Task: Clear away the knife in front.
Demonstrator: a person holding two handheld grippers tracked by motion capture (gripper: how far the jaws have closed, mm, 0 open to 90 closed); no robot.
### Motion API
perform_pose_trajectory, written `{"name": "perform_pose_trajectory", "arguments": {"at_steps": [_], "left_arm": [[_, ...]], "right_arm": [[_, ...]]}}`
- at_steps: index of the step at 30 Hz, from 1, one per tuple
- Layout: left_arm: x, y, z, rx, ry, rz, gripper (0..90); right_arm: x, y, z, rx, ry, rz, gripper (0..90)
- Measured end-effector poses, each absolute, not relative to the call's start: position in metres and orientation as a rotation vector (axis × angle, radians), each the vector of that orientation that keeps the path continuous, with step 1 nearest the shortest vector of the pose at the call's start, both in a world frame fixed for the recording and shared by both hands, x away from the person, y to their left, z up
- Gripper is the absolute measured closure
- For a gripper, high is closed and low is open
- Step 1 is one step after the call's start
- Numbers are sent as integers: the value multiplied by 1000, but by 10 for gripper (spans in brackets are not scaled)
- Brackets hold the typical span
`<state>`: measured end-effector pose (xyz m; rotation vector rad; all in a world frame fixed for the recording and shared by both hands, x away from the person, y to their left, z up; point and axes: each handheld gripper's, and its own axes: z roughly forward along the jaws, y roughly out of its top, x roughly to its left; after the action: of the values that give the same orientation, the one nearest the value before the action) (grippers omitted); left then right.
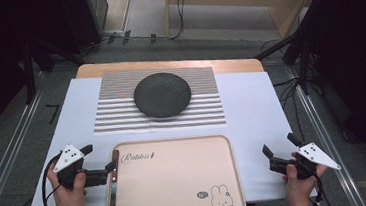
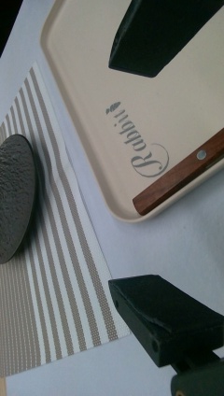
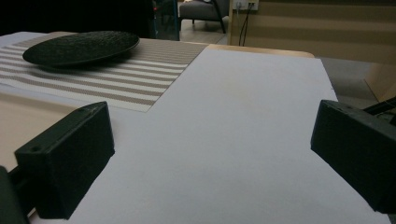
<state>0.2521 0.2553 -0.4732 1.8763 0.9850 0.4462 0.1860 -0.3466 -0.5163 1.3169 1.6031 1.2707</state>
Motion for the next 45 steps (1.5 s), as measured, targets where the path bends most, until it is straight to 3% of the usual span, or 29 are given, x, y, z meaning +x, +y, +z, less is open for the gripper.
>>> {"name": "perform_pose_trajectory", "arguments": {"at_steps": [36,45], "left_arm": [[255,338,-479,1777,1084,591,0],[255,342,-482,1768,1097,586,0]], "right_arm": [[187,-347,-516,1315,1601,1270,0],[187,-346,-516,1316,1602,1270,0]]}}
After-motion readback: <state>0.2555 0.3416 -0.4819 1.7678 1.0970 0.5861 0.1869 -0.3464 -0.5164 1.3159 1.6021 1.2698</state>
